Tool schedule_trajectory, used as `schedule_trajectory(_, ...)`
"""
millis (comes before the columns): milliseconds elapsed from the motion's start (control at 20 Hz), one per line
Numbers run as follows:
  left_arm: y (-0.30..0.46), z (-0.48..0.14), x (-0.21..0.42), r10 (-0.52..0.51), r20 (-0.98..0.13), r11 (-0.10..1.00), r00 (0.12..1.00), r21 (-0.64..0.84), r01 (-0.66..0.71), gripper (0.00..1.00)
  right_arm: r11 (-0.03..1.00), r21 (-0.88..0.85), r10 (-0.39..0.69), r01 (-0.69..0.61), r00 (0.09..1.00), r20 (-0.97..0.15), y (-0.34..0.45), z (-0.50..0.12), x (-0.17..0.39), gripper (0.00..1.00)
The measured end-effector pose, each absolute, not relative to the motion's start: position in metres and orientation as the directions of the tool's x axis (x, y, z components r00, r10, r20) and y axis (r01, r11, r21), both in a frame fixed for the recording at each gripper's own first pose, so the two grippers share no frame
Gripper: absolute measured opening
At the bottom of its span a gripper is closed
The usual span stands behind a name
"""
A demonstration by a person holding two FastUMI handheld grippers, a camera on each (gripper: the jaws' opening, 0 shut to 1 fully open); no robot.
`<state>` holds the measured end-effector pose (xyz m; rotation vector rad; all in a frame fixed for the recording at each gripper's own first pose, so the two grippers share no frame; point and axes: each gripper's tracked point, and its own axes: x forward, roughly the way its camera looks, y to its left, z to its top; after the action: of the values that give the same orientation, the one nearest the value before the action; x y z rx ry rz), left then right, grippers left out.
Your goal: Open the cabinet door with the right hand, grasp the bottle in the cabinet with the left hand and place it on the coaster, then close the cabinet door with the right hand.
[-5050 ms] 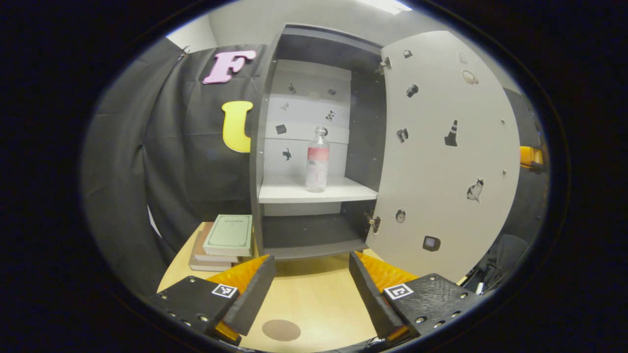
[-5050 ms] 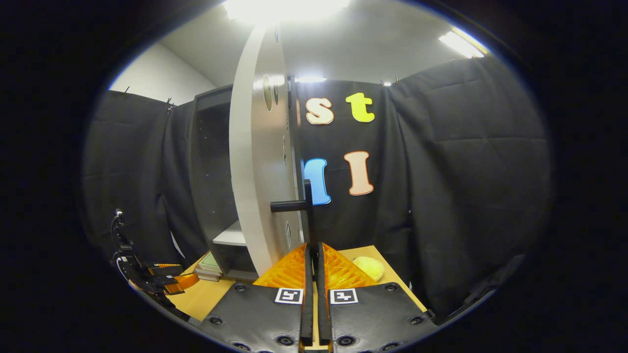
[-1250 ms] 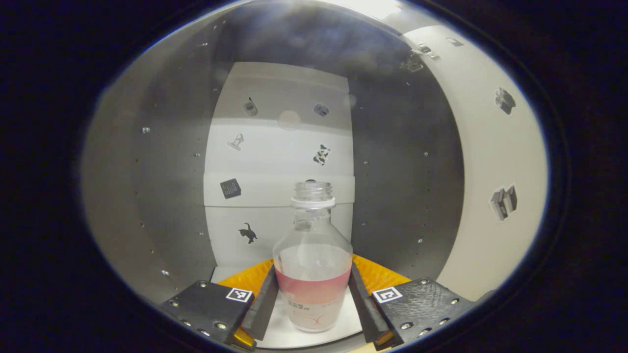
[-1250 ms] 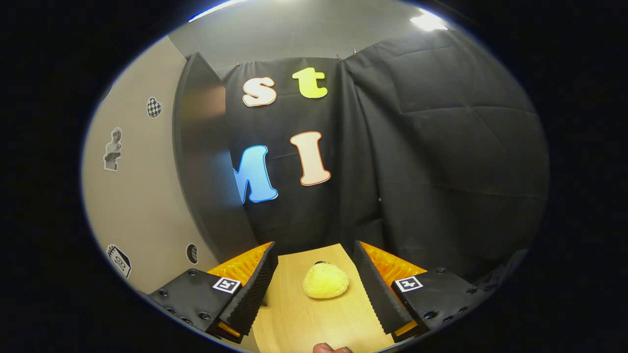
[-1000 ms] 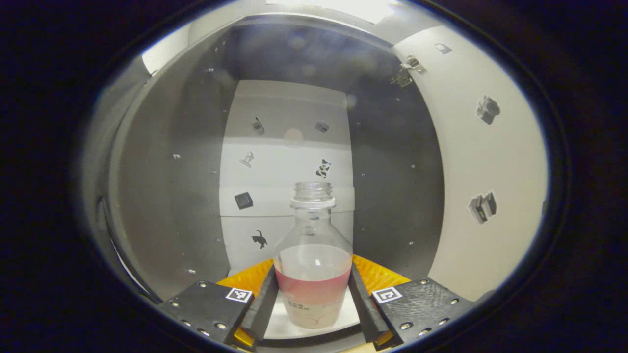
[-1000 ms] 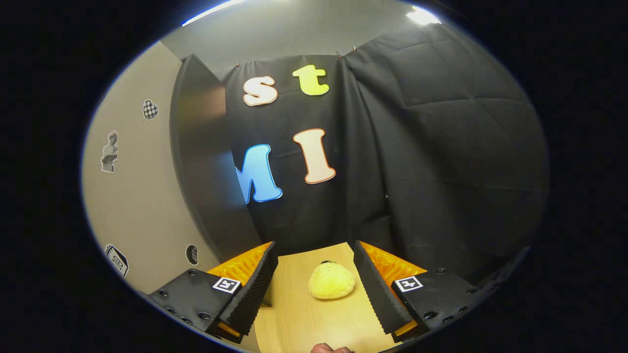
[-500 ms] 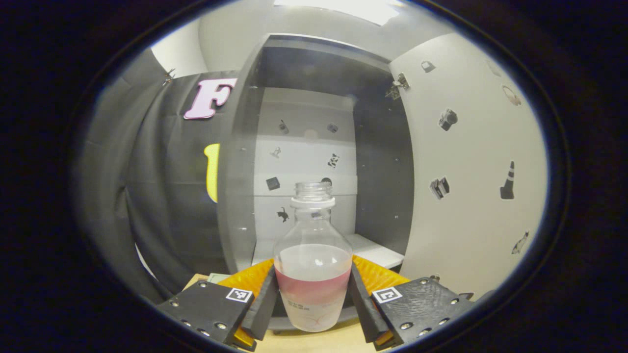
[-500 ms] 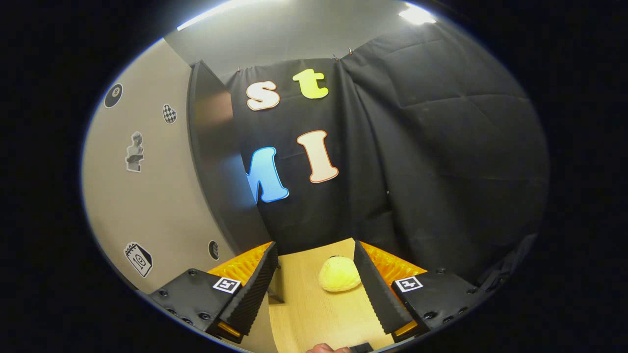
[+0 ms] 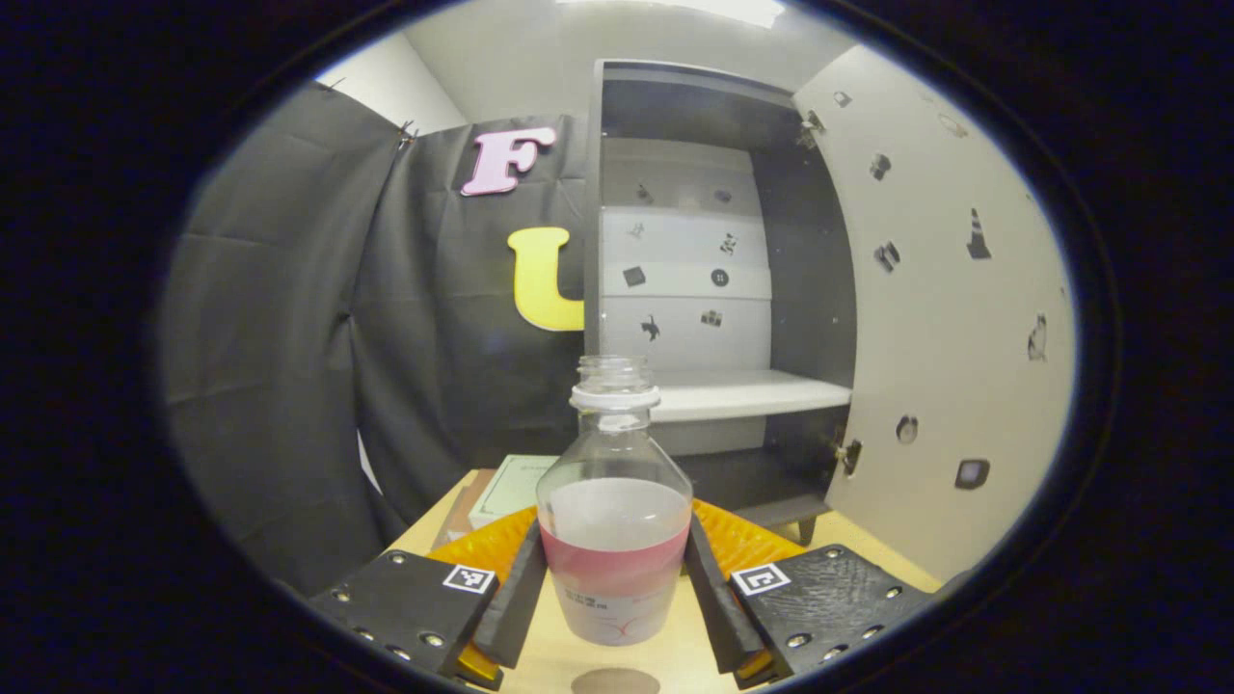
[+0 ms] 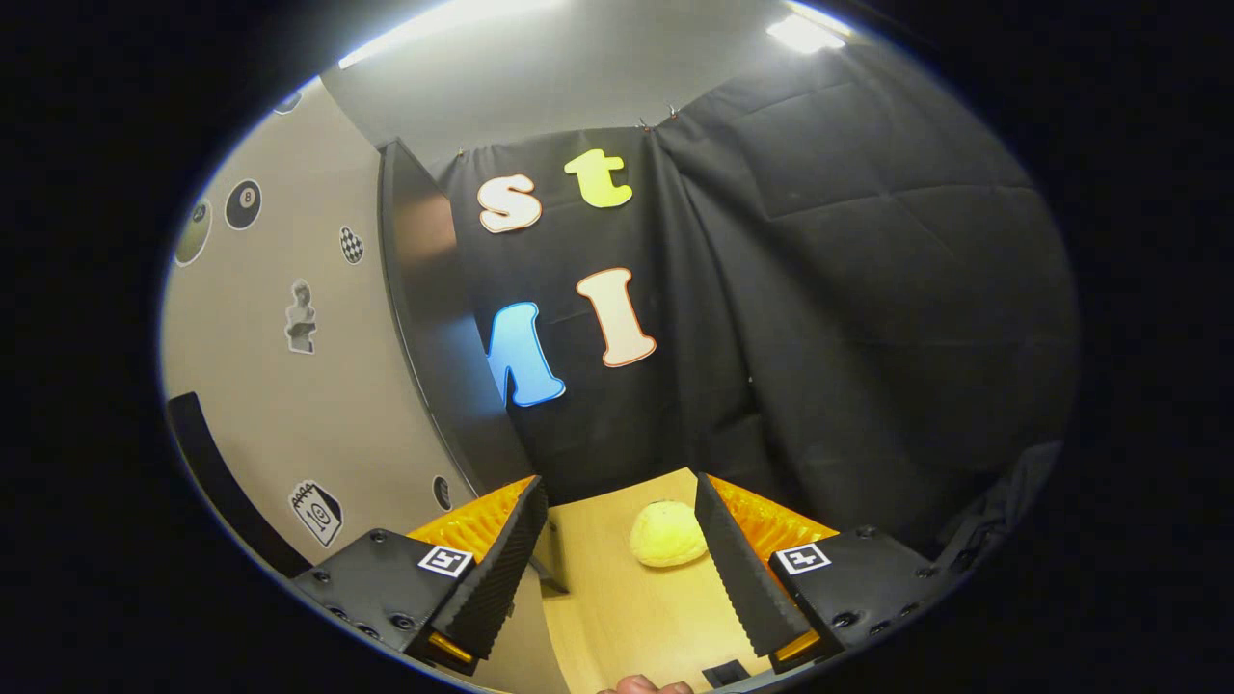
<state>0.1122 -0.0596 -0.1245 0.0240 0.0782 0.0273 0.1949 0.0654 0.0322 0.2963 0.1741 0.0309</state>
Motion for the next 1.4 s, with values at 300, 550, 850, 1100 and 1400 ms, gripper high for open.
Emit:
schedule_trajectory(300, -0.053, -0.209, 0.088, 0.066, -0.071, 0.998, 0.995, 0.016, -0.065, 0.72, 0.986, 0.163, -0.011, 0.040, 0.985, -0.175, 0.057, 0.025, 0.181, 0.92)
schedule_trajectory(550, -0.054, -0.266, 0.081, 0.092, -0.094, 0.995, 0.991, 0.033, -0.089, 0.74, 0.988, 0.136, -0.041, 0.066, 0.983, -0.179, 0.058, 0.018, 0.183, 0.92)
schedule_trajectory(850, -0.075, -0.306, 0.074, 0.037, -0.130, 0.997, 0.991, 0.076, -0.028, 0.75, 0.992, 0.111, -0.032, 0.058, 0.974, -0.225, 0.064, 0.000, 0.186, 0.98)
schedule_trajectory(1100, -0.070, -0.327, 0.068, 0.066, -0.159, 0.998, 0.985, 0.031, -0.062, 0.77, 0.993, 0.084, -0.066, 0.086, 0.974, -0.218, 0.054, -0.008, 0.178, 0.98)
schedule_trajectory(1400, -0.070, -0.328, 0.064, 0.073, -0.194, 0.997, 0.978, 0.035, -0.067, 0.78, 0.997, 0.030, -0.058, 0.067, 0.968, -0.242, 0.057, -0.021, 0.176, 0.98)
